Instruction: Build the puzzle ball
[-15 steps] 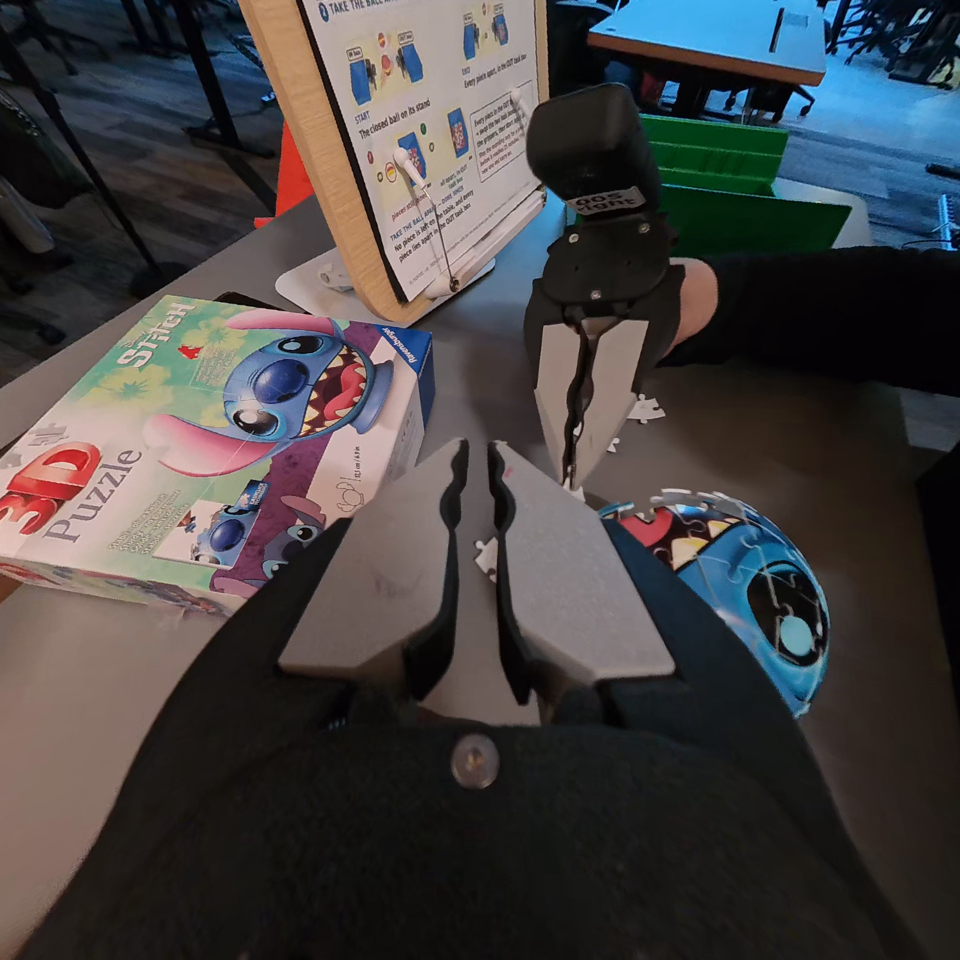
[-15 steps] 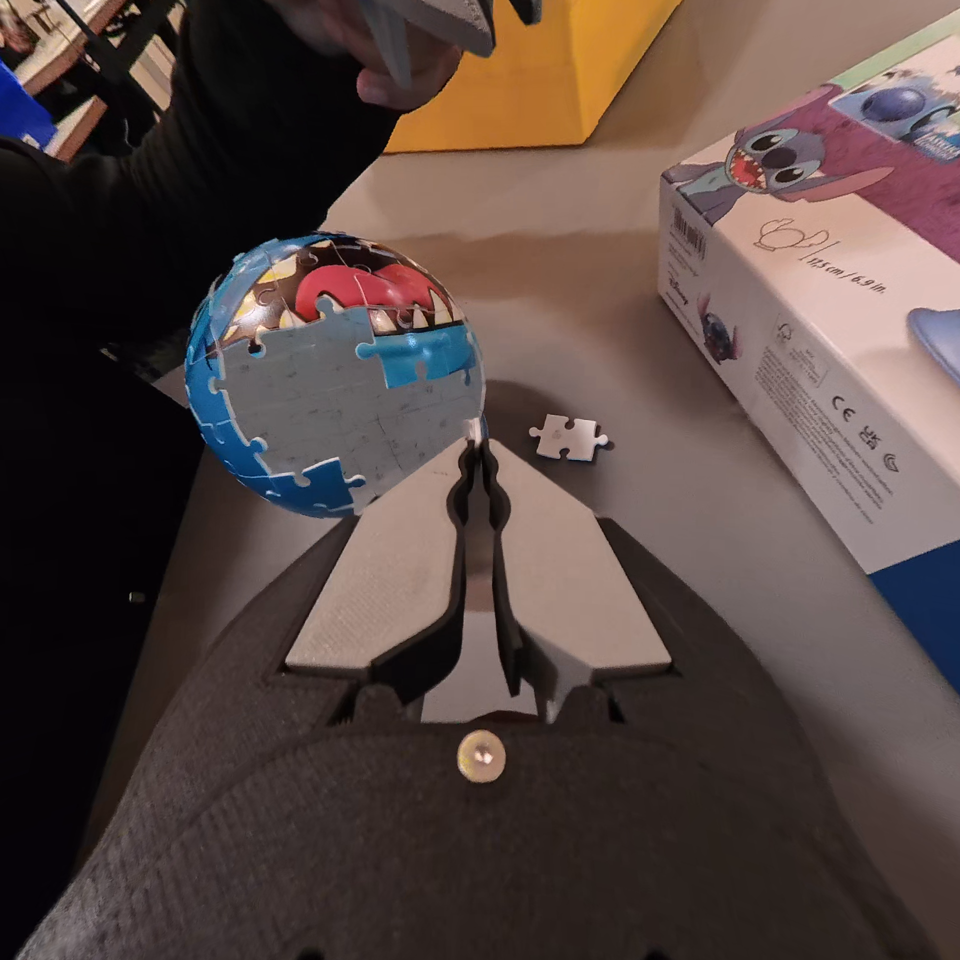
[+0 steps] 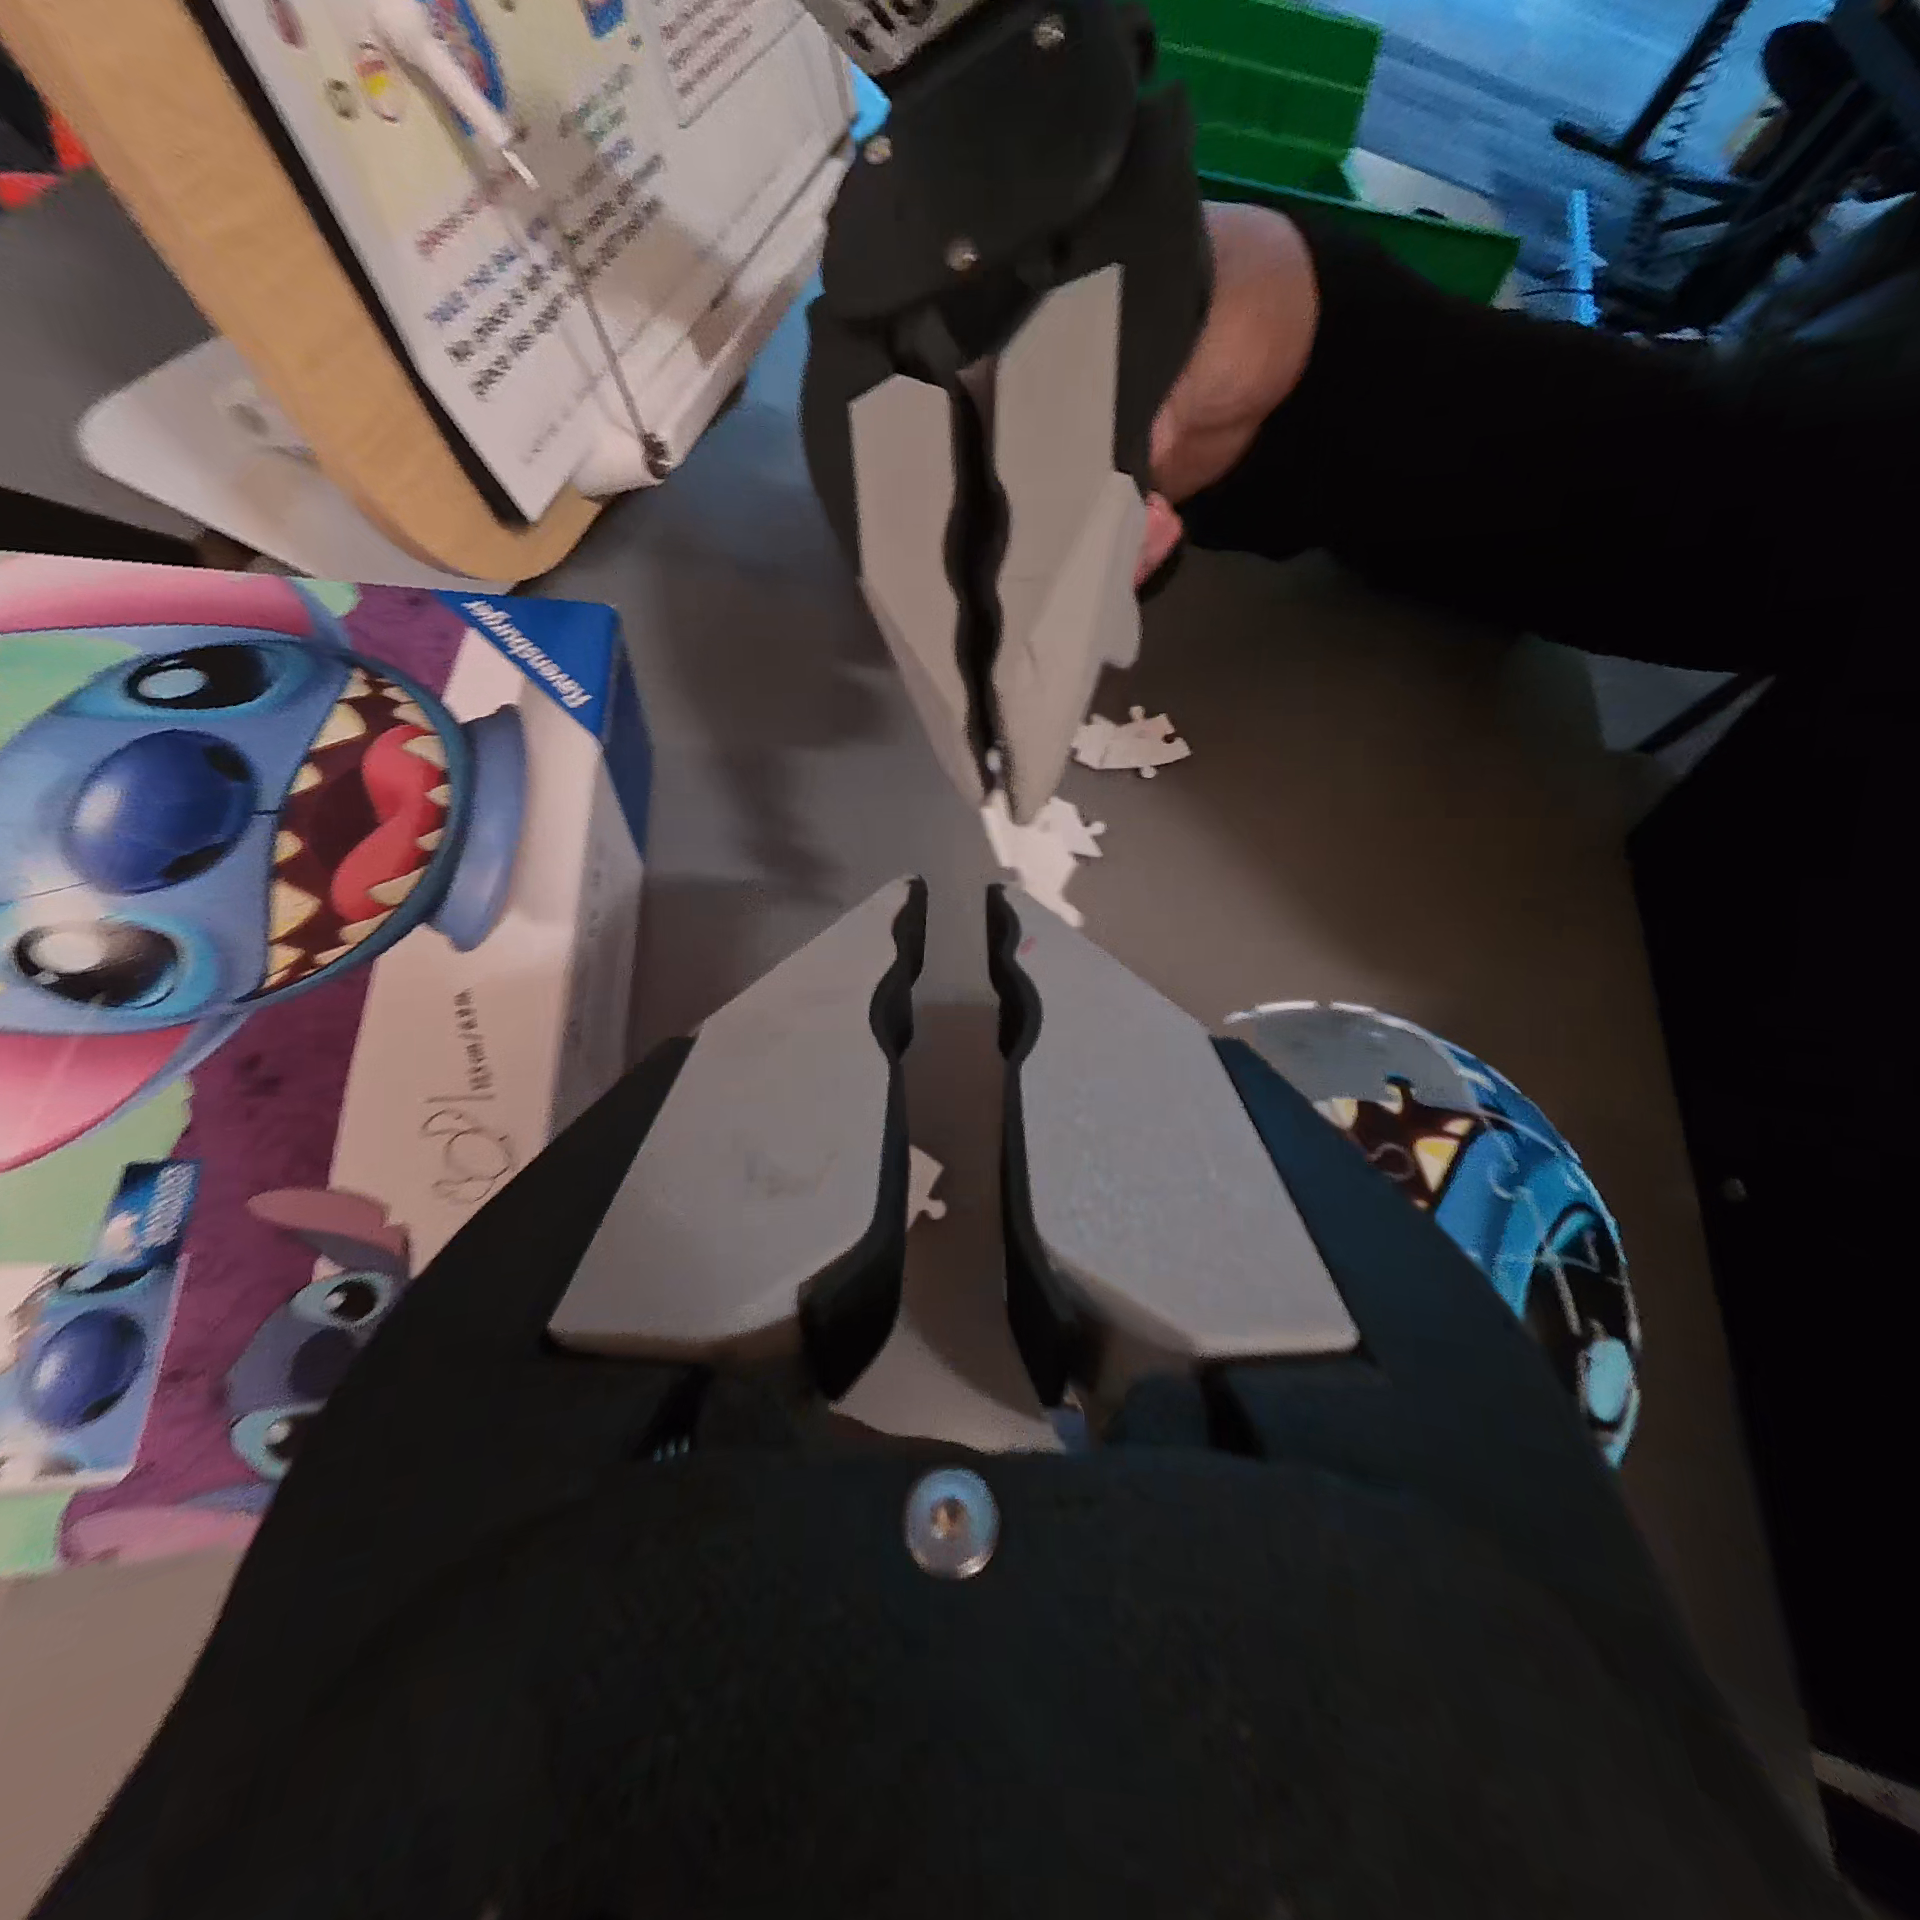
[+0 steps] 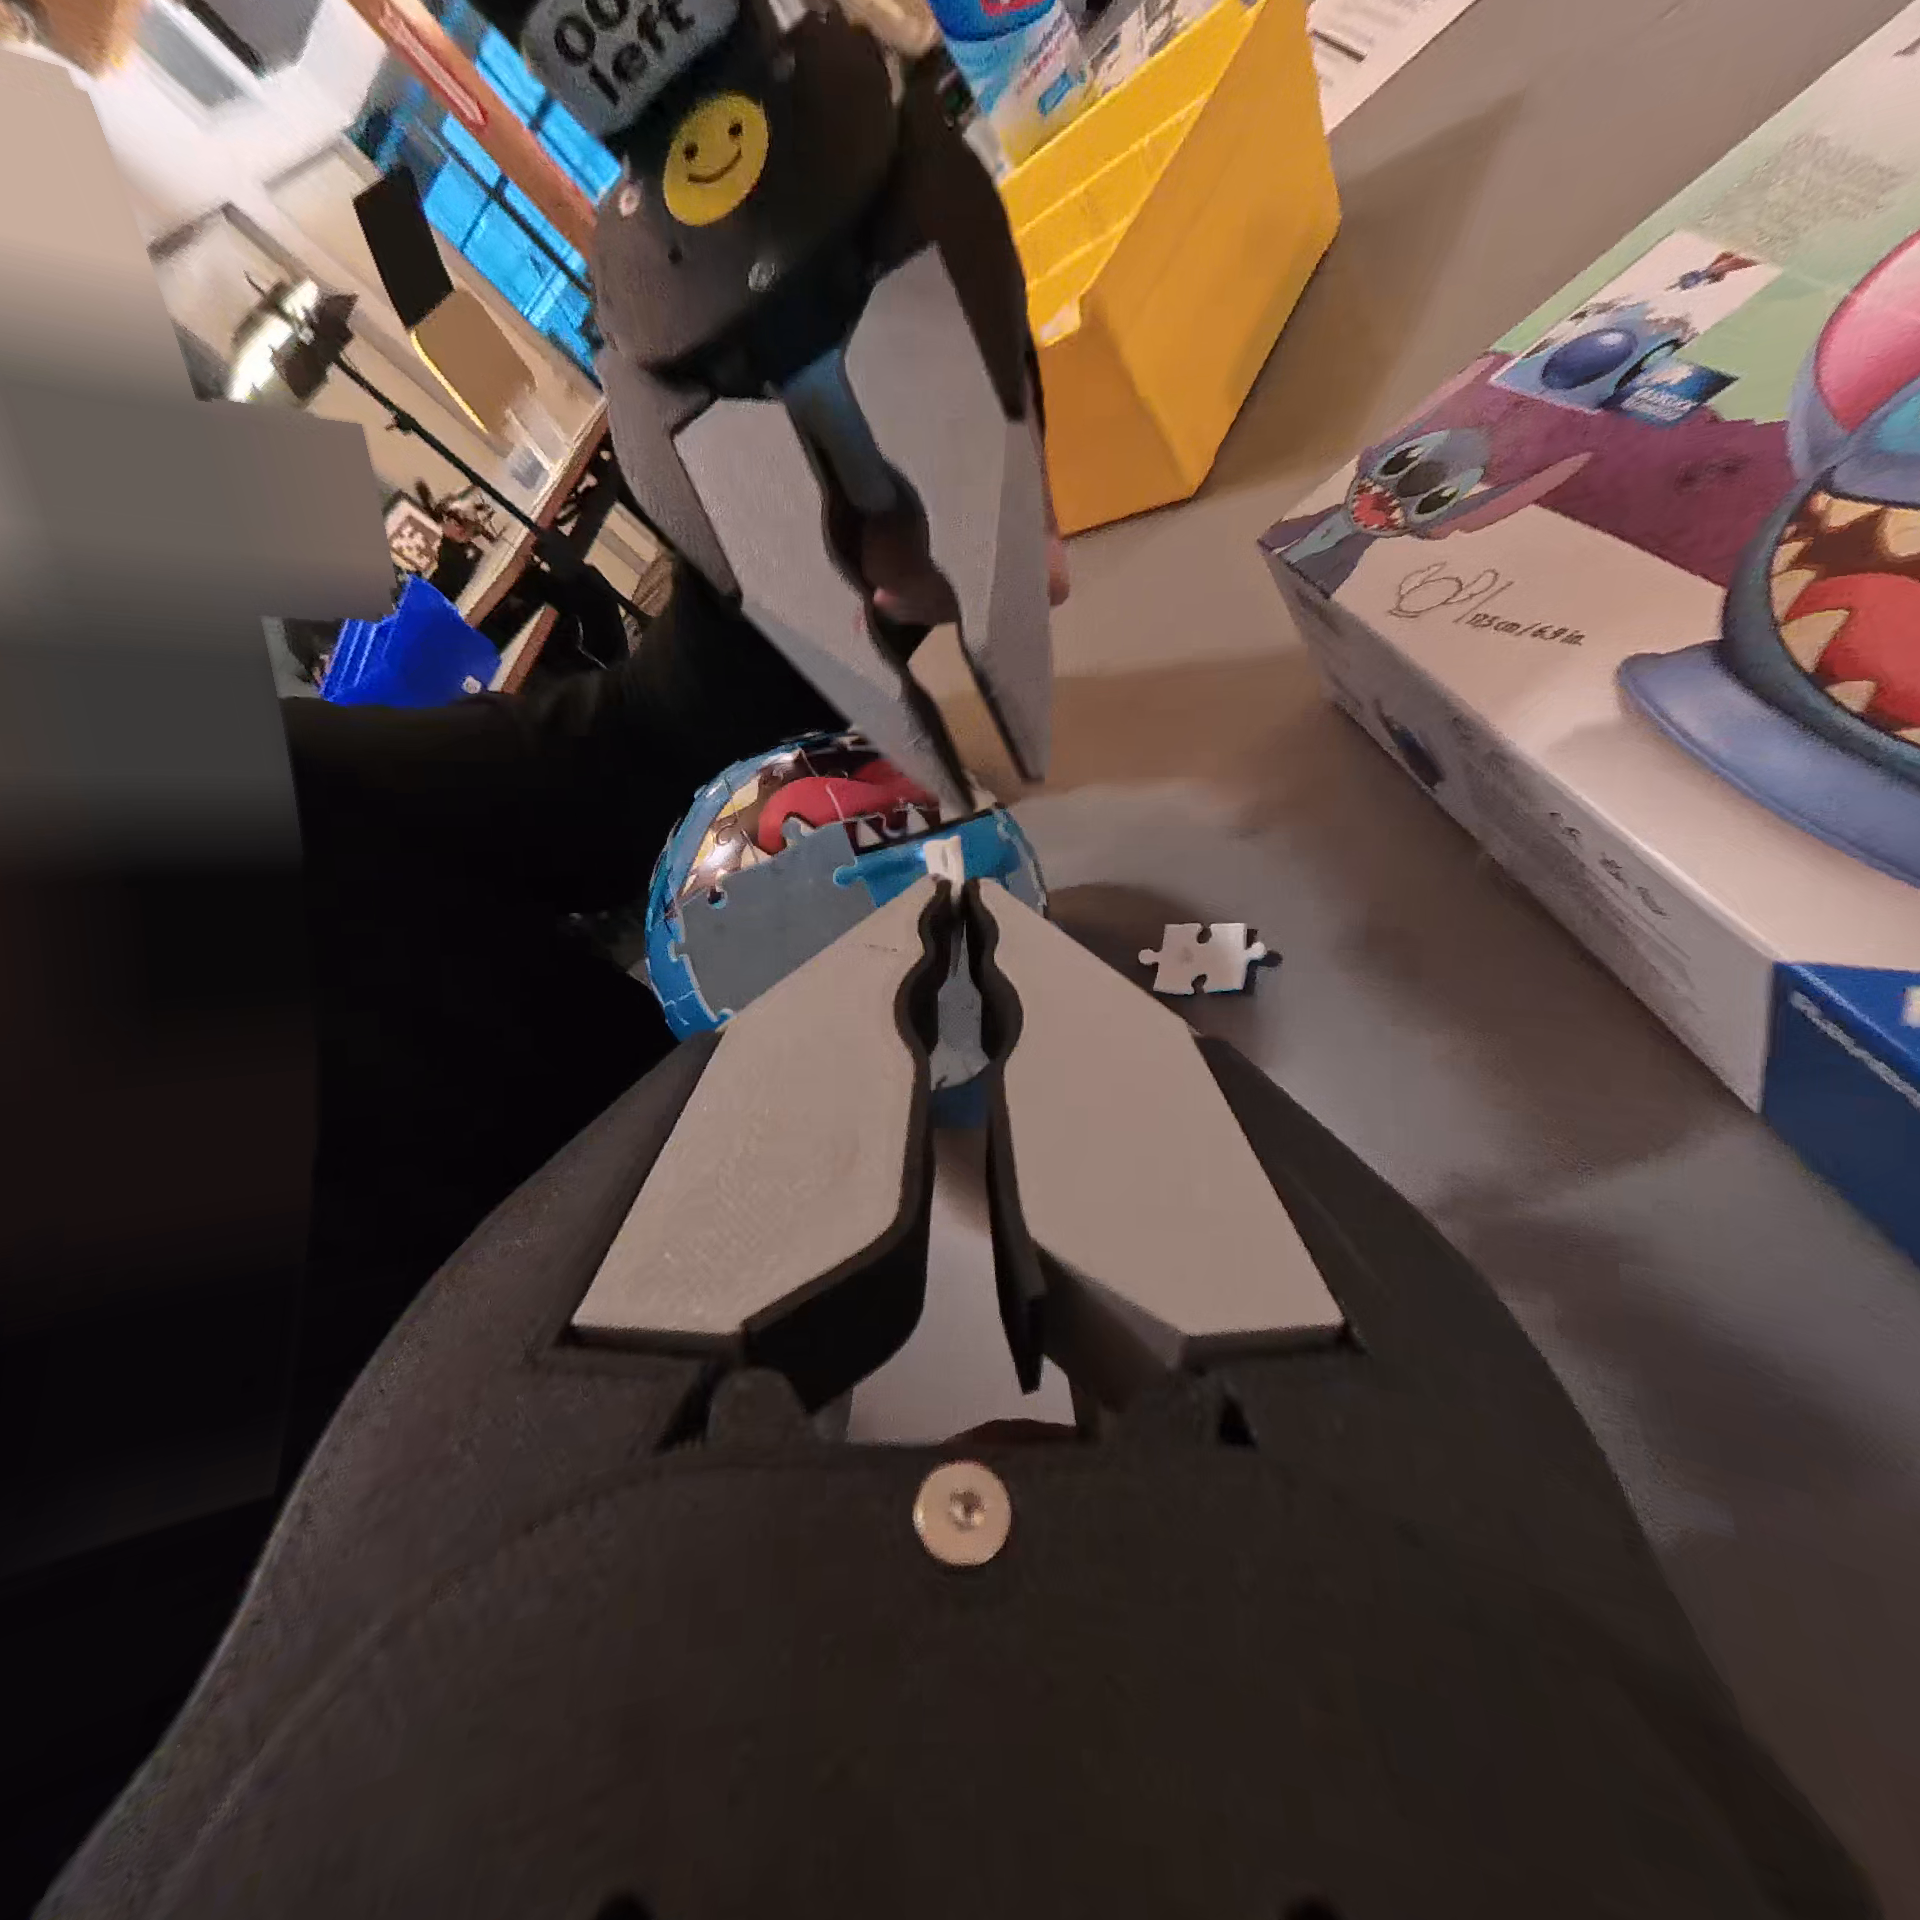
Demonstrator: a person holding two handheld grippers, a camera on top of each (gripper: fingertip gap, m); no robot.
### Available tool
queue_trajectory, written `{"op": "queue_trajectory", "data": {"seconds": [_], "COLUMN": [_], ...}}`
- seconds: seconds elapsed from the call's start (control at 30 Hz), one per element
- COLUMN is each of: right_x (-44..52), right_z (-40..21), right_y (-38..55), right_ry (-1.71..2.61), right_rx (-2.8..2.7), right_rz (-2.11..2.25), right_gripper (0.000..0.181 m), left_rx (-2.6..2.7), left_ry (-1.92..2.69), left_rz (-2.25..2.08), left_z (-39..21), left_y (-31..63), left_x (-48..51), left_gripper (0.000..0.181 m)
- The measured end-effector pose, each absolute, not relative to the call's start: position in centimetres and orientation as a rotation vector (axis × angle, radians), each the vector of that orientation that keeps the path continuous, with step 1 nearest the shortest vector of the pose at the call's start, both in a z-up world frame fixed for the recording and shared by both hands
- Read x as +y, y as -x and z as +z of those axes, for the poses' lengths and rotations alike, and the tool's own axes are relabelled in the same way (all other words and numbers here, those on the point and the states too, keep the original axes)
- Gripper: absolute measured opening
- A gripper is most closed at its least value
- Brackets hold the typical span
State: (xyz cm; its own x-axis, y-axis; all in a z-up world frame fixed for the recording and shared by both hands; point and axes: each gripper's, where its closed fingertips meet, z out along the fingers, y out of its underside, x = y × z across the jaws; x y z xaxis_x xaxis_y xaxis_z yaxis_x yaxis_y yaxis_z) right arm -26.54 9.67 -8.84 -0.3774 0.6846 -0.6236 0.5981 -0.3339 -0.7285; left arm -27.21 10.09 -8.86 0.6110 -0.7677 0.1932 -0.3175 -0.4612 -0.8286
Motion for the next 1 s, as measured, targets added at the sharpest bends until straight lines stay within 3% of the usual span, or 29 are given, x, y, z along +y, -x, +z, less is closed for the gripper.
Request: {"op": "queue_trajectory", "data": {"seconds": [0.2,0.27,0.4,0.63,1.0], "right_x": [10.2,9.9,9.7,11.1,9.7], "right_z": [-8.3,-7.7,-6.3,-6.3,-7.5], "right_y": [26.9,27.1,27.2,26.9,26.4], "right_ry": [1.718,1.687,1.631,1.605,1.546], "right_rx": [-1.725,-1.721,-1.684,-1.676,-1.825], "right_rz": [1.86,1.882,1.905,1.757,1.585], "right_gripper": [0.0,0.0,0.004,0.01,0.001], "left_rx": [0.871,0.885,0.875,0.798,0.866], "left_ry": [2.004,1.991,1.971,1.972,2.021], "left_rz": [-0.822,-0.831,-0.79,-0.836,-0.788], "left_z": [-8.3,-8.3,-8.2,-7.9,-8.9], "left_y": [26.5,26.1,26.0,27.0,26.6], "left_x": [9.3,9.3,9.8,10.3,9.5], "left_gripper": [0.018,0.005,0.001,0.0,0.0]}}
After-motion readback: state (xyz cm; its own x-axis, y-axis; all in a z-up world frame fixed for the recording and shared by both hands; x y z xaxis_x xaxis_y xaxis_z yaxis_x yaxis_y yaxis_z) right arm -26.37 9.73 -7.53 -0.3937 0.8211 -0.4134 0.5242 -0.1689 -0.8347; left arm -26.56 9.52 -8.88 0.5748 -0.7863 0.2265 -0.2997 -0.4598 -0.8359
